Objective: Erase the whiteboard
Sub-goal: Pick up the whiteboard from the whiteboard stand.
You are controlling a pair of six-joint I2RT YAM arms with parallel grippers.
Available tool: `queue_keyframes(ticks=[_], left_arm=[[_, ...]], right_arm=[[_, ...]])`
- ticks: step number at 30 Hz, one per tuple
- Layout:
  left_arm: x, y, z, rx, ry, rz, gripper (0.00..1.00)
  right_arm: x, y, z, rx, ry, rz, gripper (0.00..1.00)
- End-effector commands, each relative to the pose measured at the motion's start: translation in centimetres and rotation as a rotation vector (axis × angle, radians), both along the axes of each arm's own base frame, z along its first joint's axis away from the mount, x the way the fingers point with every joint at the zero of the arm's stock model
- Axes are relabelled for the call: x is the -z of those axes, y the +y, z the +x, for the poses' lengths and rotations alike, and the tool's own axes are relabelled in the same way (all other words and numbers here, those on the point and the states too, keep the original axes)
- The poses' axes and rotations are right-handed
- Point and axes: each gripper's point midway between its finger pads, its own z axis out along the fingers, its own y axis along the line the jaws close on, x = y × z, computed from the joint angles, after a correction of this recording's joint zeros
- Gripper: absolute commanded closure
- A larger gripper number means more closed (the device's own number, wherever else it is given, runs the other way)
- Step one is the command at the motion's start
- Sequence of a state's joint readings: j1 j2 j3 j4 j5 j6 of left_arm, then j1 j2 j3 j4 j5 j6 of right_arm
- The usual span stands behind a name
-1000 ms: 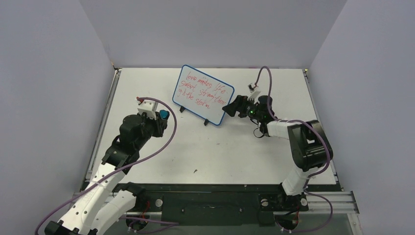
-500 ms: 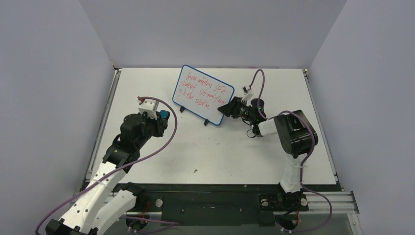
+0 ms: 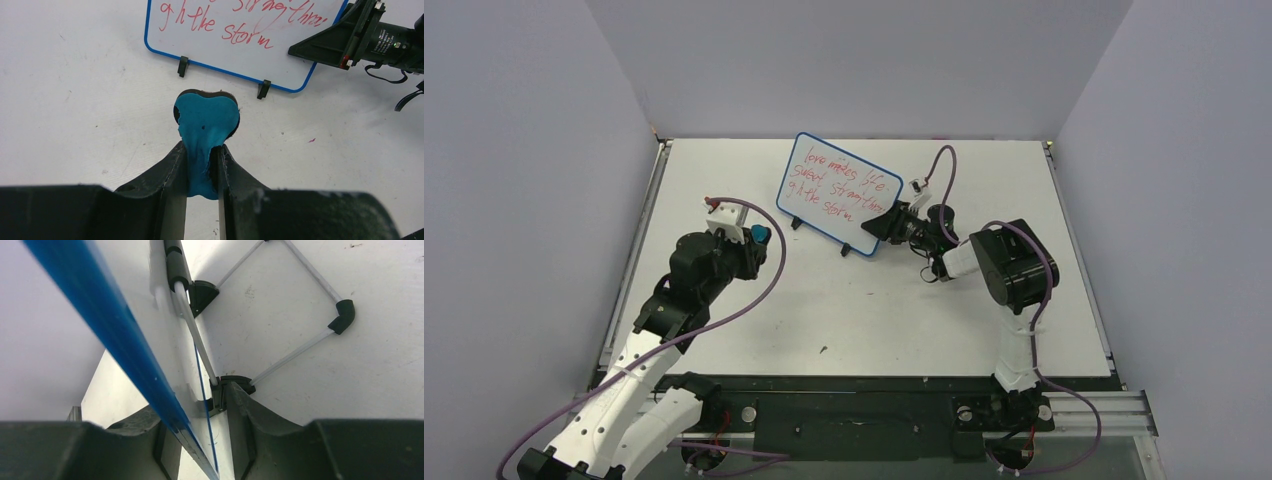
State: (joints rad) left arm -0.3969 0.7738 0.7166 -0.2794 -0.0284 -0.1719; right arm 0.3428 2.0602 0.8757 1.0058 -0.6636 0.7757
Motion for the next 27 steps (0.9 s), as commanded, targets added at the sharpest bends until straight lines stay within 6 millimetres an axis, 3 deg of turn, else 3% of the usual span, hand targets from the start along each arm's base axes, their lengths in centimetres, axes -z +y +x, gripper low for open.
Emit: queue_keyframes(ticks=[1, 6, 10, 13, 18, 27], left_arm=[[-1.7, -0.2, 0.6, 0.006, -0.064, -0.020, 1.00], [-1.7, -0.2, 0.6, 0.009, -0.064, -0.023, 1.00], [-1.8, -0.2, 0.6, 0.010, -0.067, -0.023, 1.00], [-1.9, -0.2, 0.5, 0.010, -0.071, -0.024, 1.00], [-2.4, -0.3, 0.3, 0.016, -0.090, -0.035, 1.00], [-2.9, -0.2, 0.1, 0.016, -0.106, -0.044, 1.00]], right_arm=[[-2.6, 0.8, 0.9, -0.024, -0.123, 0.036, 0.71], [-2.4, 1.1, 0.8, -0.045, -0.128, 0.032, 0.82], [-2.9, 1.1, 0.6, -0.065, -0.151, 0.033, 0.99], [-5.1, 0.9, 0.7, -0.082, -0.195, 0.071, 1.00], [-10.8, -0.1, 1.6, -0.081, -0.273, 0.107, 1.00], [-14.6, -0.7, 1.5, -0.089, -0.280, 0.032, 1.00]])
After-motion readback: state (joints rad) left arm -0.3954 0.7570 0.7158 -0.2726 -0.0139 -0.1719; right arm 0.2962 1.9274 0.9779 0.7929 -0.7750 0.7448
